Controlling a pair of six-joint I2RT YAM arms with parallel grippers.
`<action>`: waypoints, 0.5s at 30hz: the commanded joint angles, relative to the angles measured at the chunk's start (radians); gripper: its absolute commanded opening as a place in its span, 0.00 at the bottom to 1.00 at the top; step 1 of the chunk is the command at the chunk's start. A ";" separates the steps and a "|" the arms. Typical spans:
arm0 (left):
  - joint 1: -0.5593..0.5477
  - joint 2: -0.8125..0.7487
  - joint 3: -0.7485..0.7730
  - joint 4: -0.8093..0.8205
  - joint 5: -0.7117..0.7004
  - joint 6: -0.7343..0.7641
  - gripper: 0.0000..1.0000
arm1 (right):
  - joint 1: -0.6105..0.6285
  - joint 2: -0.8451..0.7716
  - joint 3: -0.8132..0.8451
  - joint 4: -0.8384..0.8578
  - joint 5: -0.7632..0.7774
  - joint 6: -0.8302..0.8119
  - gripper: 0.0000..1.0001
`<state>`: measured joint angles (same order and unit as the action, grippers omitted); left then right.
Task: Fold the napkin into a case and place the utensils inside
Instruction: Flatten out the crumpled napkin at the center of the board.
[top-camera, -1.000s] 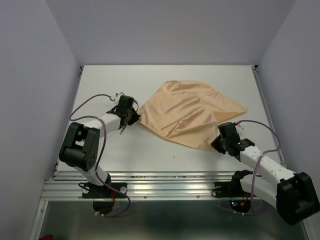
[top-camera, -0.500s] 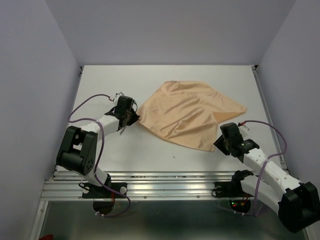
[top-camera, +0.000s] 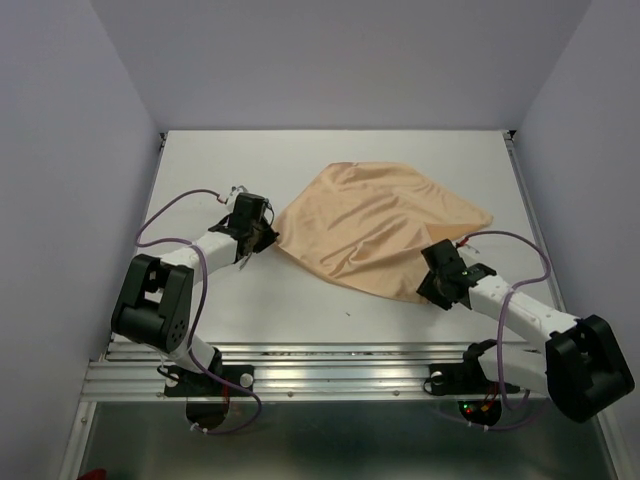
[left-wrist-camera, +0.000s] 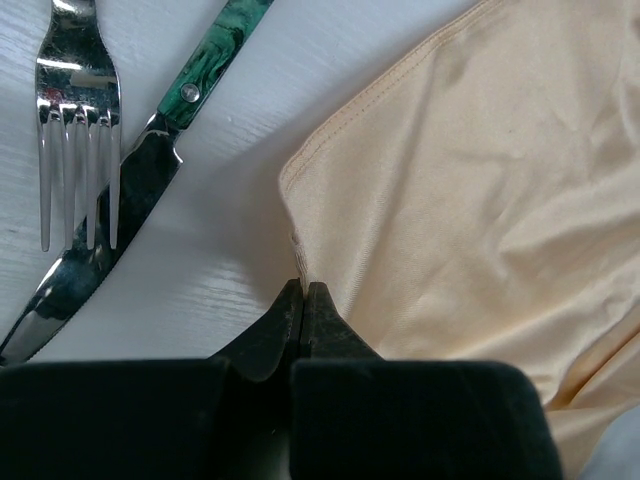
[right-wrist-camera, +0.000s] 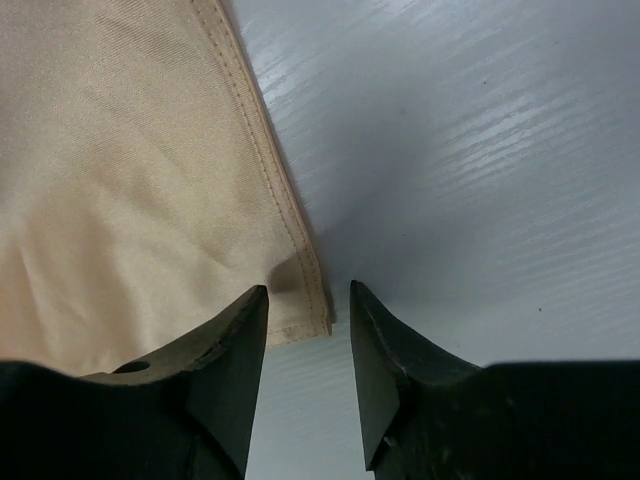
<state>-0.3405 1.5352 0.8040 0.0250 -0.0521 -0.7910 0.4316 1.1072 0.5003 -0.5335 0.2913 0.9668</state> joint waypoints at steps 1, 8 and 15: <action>-0.005 -0.041 -0.006 0.000 -0.006 0.012 0.00 | 0.047 0.063 0.049 -0.054 0.063 0.006 0.43; -0.005 -0.047 -0.011 0.000 -0.008 0.010 0.00 | 0.058 0.114 0.060 -0.040 0.074 0.013 0.13; -0.005 -0.061 -0.019 -0.017 -0.014 0.032 0.00 | 0.058 0.000 0.104 -0.137 0.172 0.026 0.01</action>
<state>-0.3405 1.5269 0.7967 0.0204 -0.0528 -0.7856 0.4797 1.1740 0.5529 -0.5873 0.3752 0.9707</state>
